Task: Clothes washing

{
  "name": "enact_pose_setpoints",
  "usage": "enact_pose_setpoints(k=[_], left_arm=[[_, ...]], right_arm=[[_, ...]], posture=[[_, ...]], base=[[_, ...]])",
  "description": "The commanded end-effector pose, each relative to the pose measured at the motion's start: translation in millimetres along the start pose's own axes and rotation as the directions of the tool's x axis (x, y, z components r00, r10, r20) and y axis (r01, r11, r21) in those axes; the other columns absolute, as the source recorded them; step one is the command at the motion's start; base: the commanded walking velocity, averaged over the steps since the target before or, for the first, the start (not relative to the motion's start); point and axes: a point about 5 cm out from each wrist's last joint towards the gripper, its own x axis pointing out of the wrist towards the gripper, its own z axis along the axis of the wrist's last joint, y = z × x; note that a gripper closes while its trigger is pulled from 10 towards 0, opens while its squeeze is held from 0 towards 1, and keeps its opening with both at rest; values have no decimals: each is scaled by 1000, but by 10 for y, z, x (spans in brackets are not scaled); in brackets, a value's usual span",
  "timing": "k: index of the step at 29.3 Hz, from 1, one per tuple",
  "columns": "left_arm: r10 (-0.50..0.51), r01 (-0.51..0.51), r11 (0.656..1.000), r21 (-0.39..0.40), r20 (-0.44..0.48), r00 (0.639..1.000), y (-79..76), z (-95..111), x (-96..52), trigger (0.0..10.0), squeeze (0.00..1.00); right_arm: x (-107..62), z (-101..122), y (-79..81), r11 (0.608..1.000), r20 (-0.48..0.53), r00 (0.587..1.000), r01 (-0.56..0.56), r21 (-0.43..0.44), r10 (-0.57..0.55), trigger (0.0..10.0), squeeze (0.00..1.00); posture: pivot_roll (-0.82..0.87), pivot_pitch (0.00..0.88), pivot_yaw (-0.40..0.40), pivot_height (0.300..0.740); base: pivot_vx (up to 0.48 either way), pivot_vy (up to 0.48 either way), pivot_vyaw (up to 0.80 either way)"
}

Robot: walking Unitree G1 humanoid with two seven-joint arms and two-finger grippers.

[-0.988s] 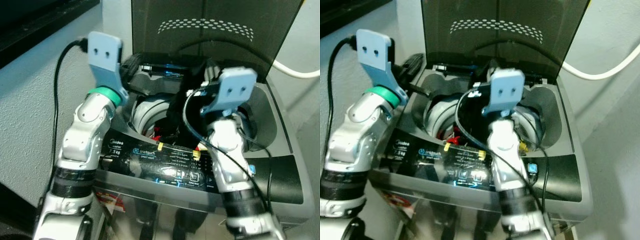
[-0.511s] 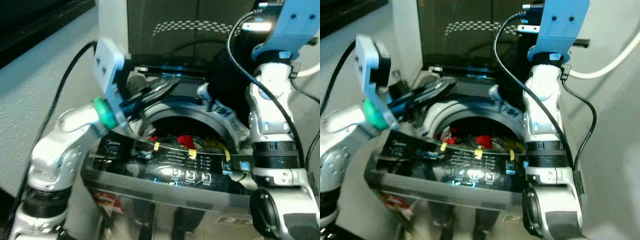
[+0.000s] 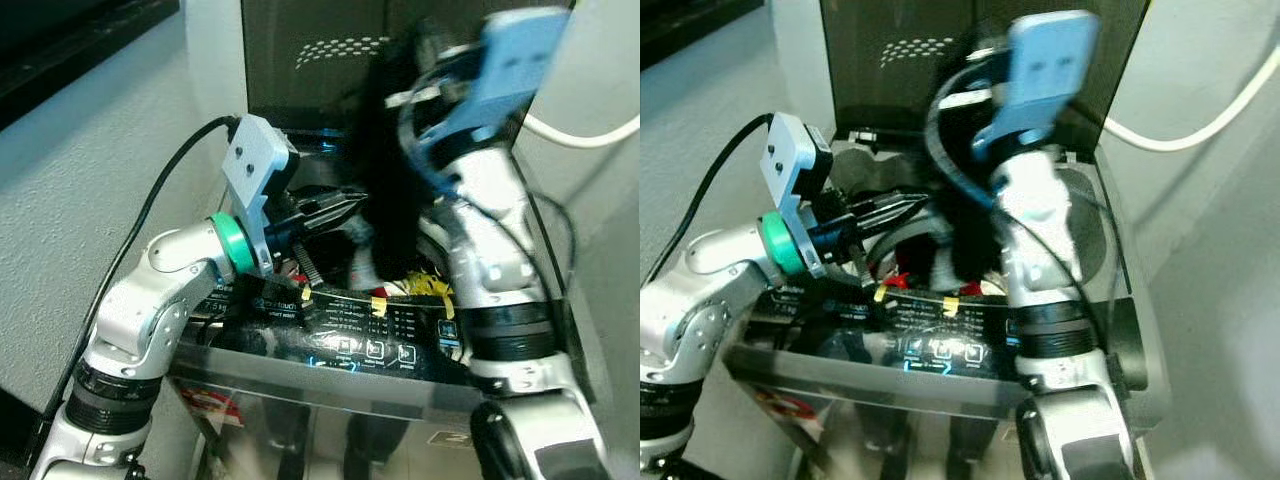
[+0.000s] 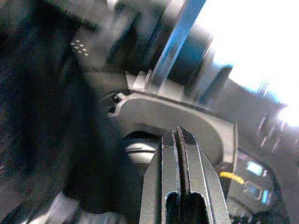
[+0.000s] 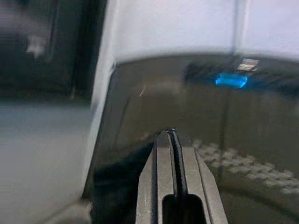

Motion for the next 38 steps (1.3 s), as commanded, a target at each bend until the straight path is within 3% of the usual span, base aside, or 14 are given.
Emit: enact_pose_setpoints(k=[1, 3, 4, 7, 11, 15, 16, 17, 23, 26, 30, 35, 37, 38], left_arm=[[-8, 8, 1000, -12, -1, 1000, -63, 0, -32, 10000, 0], [-10, 10, 1000, -13, 0, 1000, -82, -4, -39, 10000, 0], [-8, 8, 1000, -19, 1, 1000, -109, -10, -58, 10000, 0], [11, -11, 1000, -26, -3, 1000, -132, -35, -106, 10000, 0], [16, -16, 1000, -26, -4, 1000, -128, -42, -110, 10000, 0], [34, -34, 999, -21, -20, 999, -138, -59, -135, 10000, 0], [41, -42, 999, -18, -23, 999, -135, -57, -150, 10000, 0], [58, -59, 998, -13, -29, 998, -120, -50, -184, 10000, 0], [120, -119, 993, 16, -40, 992, -59, 5, -291, 10000, 0], [144, -143, 989, 25, -31, 989, -38, 50, -295, 10000, 0], [150, -149, 988, 30, -31, 988, -37, 46, -280, 10000, 0], [166, -165, 986, 34, -33, 986, -20, 23, -250, 10000, 0], [236, -235, 971, 36, -13, 972, 67, 10, -193, 10000, 0], [236, -235, 971, 36, -13, 972, 67, 10, -193, 10000, 0]], right_arm=[[-53, -228, 73, 996, -98, 995, -19, -82, 11, 10000, 482], [-62, -272, 77, 994, -115, 993, -22, -106, 9, 10000, 482], [-65, -286, 41, 994, -125, 992, -20, -110, 6, 10000, 1000], [-49, -285, -88, 992, -153, 988, -32, -123, 13, 10000, 1000], [-47, -285, -111, 991, -163, 986, -45, -130, 23, 10000, 1000], [-157, -431, -238, 982, -321, 941, -153, -113, 110, 10000, 1000], [-177, -448, -262, 984, -335, 935, -157, -89, 119, 10000, 922], [-222, -462, -293, 981, -345, 928, -176, -77, 140, 10000, 0], [-475, -496, -427, 970, -354, 906, -244, 11, 232, 10000, 0], [-730, -343, -541, 955, -270, 916, -283, 91, 297, 10000, 0], [-872, -248, -612, 957, -236, 929, -263, 120, 285, 10000, 0], [-978, -130, -649, 969, -180, 957, -205, 139, 229, 10000, 0], [-897, -2, -698, 994, -71, 997, -13, 110, 21, 10000, 0], [-897, -2, -698, 994, -71, 997, -13, 110, 21, 10000, 0]], posture=[[110, 29, 69, 740], [110, 29, 69, 740], [124, 32, 52, 740], [126, 31, 46, 740], [126, 31, 46, 740], [119, 31, 41, 740], [119, 31, 41, 740], [124, 33, 43, 740], [150, 43, 46, 740], [159, 52, 48, 740], [154, 53, 55, 740], [143, 51, 63, 740], [119, 39, 73, 740], [119, 39, 73, 740]], base=[[0, 0, 0], [0, 0, 0], [0, 0, 0], [0, 0, 0], [0, 0, 0], [0, 0, 0], [0, 0, 0], [0, 0, 0], [0, 0, 0], [0, 0, 0], [0, 0, 0], [0, 0, 0], [0, 0, 0], [0, 0, 0]])
